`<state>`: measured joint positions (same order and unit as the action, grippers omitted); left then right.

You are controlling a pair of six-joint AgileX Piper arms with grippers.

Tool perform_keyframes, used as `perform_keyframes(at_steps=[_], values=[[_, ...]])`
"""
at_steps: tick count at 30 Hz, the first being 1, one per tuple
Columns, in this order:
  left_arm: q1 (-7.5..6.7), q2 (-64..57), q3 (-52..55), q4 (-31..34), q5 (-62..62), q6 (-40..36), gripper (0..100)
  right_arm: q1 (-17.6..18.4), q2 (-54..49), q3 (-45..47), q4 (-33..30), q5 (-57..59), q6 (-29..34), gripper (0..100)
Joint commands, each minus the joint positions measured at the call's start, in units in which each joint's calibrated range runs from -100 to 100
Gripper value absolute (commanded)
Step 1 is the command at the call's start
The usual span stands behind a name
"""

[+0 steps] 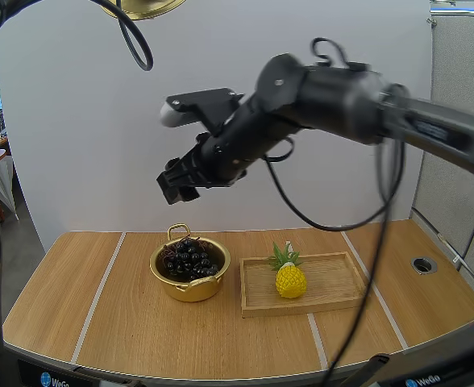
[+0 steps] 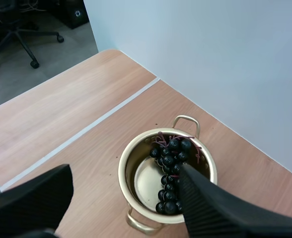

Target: Open the pot, put the grape inside, and close it

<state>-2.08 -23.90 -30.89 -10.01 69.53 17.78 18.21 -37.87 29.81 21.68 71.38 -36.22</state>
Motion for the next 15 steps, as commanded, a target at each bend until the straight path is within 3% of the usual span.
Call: perform_keyframes(at_steps=[1,15], values=[[-0.16,-0.45,-0.54,0.0,-1.98,-0.41,0,-0.03,-6.62,4.26,-1.01,1.78,0.8,100],[-0.16,-0.45,-0.54,0.0,-1.98,-0.41,0,-0.03,-34.96,20.58,-7.98,11.04,7.05,100]])
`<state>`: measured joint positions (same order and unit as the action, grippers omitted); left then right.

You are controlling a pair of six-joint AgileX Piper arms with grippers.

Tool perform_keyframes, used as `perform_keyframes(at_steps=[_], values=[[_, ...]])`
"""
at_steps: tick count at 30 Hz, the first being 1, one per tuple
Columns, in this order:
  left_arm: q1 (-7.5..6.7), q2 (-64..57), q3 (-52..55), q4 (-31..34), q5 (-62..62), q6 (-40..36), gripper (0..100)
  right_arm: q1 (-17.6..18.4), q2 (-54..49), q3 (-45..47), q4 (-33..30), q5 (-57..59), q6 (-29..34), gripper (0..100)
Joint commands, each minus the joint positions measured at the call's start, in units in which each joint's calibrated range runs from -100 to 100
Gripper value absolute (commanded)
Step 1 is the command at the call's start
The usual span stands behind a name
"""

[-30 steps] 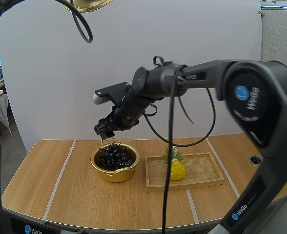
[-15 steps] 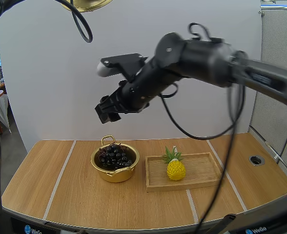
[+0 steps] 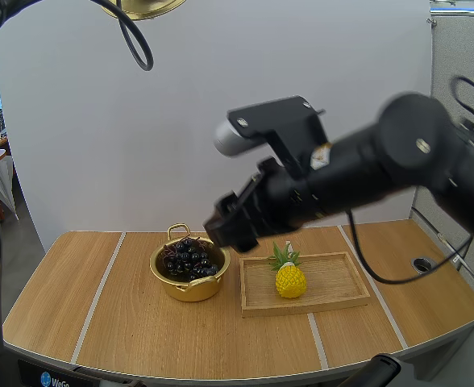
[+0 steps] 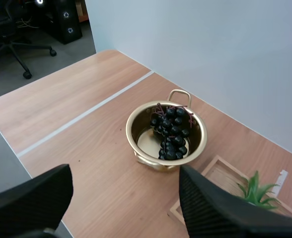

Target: Open the pot, put the grape inside, and close it

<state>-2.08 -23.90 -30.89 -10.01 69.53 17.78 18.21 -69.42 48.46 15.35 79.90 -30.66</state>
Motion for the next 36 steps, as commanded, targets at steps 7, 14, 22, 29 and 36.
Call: perform_keyframes(at_steps=[7,14,22,29,36], values=[[-0.16,-0.45,-0.54,0.0,-1.98,-0.41,0,-0.03,-13.11,6.73,-5.02,8.5,3.89,100],[-0.16,-0.45,-0.54,0.0,-1.98,-0.41,0,-0.03,-17.38,6.87,-5.02,14.45,4.71,0],[-0.16,-0.45,-0.54,0.0,-1.98,-0.41,0,-0.03,-18.24,6.87,-5.9,15.75,7.07,0],[-0.16,-0.45,-0.54,0.0,-1.98,-0.41,0,-0.03,-18.24,6.87,-6.12,16.06,7.07,0],[-0.16,-0.45,-0.54,0.0,-1.98,-0.41,0,-0.03,-18.24,6.87,-6.12,16.41,7.07,0]])
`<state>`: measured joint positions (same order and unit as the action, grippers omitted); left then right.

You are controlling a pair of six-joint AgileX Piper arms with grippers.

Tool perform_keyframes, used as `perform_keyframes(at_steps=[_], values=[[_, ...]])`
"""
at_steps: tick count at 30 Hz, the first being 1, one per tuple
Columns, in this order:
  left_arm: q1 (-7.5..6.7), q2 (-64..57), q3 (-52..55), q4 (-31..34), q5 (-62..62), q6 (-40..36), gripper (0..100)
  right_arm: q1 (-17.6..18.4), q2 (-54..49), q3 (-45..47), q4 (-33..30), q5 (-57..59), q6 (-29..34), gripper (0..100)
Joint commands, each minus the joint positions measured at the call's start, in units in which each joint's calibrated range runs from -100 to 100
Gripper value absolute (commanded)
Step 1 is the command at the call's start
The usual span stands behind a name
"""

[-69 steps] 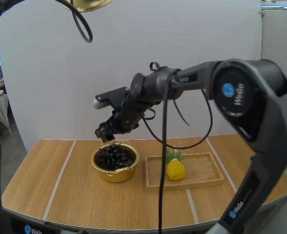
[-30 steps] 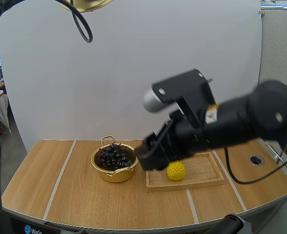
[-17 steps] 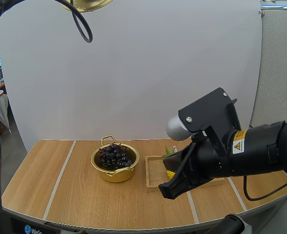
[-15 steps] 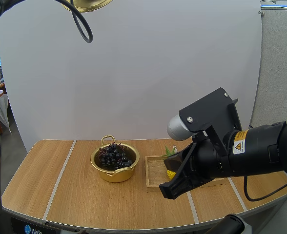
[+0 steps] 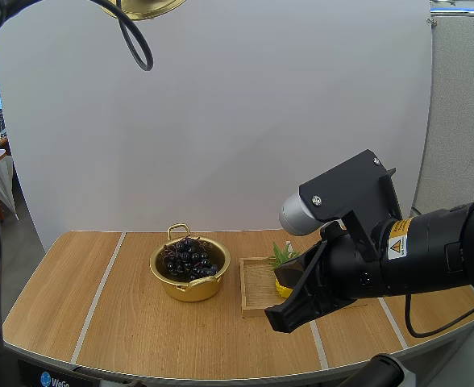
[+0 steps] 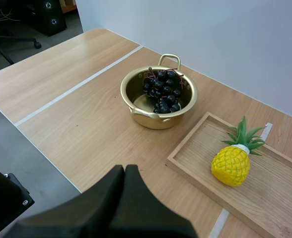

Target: Open the pot, put the grape inside, and close it

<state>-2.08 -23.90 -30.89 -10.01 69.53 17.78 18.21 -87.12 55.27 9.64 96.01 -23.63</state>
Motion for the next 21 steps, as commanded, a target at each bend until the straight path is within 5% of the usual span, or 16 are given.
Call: perform_keyframes(at_steps=[1,14,21], values=[[-0.16,-0.45,-0.54,0.0,-1.98,-0.41,0,-0.03,-0.54,0.06,-0.41,0.3,0.04,0],[-0.16,-0.45,-0.54,0.0,-0.05,-0.41,0,-0.03,-0.54,0.06,-1.49,0.29,0.04,0],[-0.16,0.06,-0.54,0.37,27.94,-0.41,0,-0.03,-0.54,0.06,-1.73,0.29,0.04,0]])
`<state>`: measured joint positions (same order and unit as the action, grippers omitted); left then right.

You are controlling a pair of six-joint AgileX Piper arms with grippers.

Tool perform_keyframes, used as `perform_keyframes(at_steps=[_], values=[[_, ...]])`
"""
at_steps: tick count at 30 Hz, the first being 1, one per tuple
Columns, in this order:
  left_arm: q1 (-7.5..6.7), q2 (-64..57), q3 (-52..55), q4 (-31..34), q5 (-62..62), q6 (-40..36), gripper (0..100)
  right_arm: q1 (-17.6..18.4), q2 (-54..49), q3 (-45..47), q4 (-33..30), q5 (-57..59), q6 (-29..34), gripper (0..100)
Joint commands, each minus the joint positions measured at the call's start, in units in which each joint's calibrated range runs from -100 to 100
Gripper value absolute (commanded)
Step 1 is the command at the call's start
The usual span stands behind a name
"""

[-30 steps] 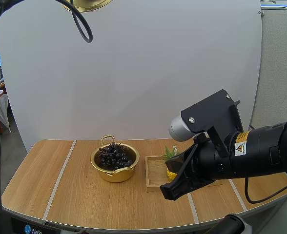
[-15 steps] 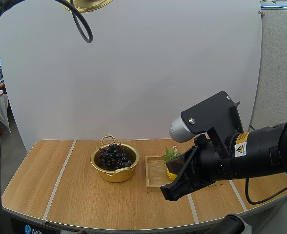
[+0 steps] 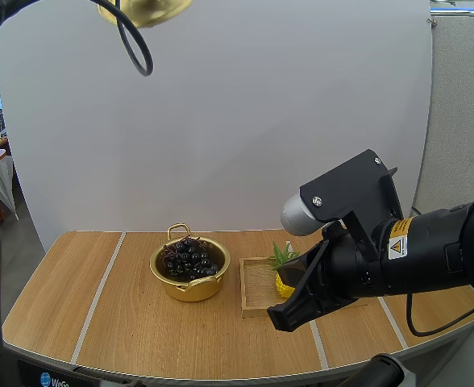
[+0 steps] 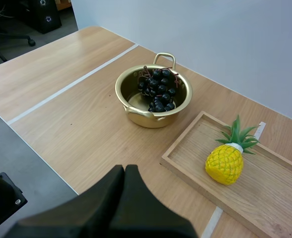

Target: Open the pot, put the grape inside, and close it

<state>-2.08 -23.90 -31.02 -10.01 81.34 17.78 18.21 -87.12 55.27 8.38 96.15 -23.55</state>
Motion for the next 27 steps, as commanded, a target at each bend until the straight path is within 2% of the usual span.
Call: perform_keyframes(at_steps=[1,8,15,20,27], values=[[-0.16,0.36,-0.41,0.37,18.66,-0.41,0,-0.03,-0.54,0.06,-0.47,0.15,-0.04,0],[-0.16,2.36,4.9,0.25,18.66,-0.41,0,-0.03,-0.54,0.06,-0.47,0.15,-0.04,0],[-0.16,2.51,19.13,-2.01,18.66,2.23,0,-0.12,-0.54,0.06,-1.01,0.15,-0.04,0],[-0.16,2.51,29.88,-3.06,18.22,4.33,0,-1.65,-0.54,0.06,-2.04,1.55,-0.04,0],[-0.16,2.51,42.28,-3.16,3.02,6.47,0,-4.21,-0.54,0.06,-1.8,2.8,-0.04,0]])
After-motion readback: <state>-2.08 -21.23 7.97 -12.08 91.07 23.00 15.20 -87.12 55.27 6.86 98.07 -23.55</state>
